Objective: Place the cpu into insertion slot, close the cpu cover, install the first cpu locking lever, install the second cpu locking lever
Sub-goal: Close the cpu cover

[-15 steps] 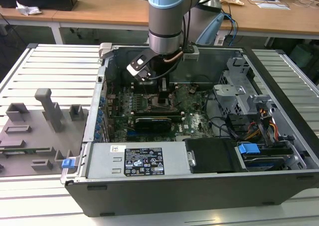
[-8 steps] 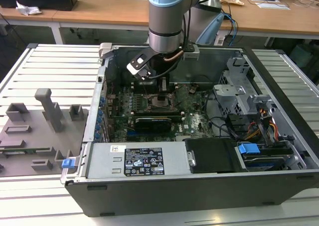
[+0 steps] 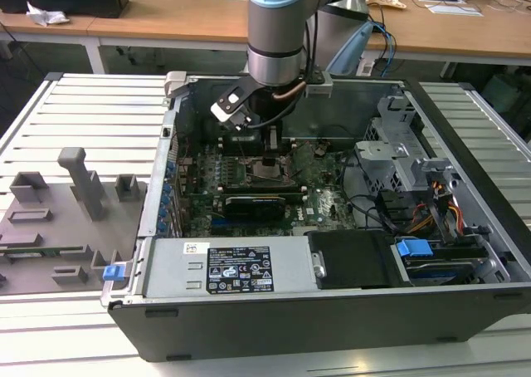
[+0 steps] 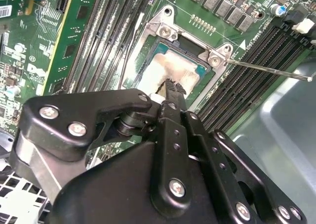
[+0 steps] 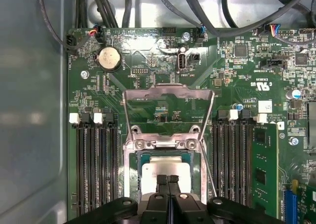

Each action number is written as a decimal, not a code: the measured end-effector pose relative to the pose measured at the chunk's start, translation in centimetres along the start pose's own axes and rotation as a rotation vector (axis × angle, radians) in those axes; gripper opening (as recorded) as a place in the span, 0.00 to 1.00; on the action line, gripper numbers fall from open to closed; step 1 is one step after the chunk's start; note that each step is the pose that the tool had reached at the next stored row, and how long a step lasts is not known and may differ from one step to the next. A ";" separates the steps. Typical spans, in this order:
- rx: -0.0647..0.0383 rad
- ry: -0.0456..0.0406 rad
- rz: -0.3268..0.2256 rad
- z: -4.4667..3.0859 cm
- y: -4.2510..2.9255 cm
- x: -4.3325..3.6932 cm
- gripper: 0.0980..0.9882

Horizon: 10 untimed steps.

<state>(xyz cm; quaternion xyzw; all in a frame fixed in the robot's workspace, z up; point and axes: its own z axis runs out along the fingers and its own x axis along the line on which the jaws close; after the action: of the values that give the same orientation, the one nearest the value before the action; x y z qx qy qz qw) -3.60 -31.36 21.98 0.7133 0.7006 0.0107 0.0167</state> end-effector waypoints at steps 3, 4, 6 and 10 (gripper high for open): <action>0.000 0.0000 0.000 -0.38 0.01 0.00 0.01; 0.000 -0.0001 0.000 -0.48 0.02 -0.01 0.01; 0.000 -0.0004 0.000 -0.66 0.03 -0.01 0.01; 0.000 -0.0009 0.000 -1.19 0.04 -0.01 0.01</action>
<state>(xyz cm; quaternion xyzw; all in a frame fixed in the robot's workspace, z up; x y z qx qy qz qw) -3.61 -31.36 23.17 0.7134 0.7004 0.0103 0.0170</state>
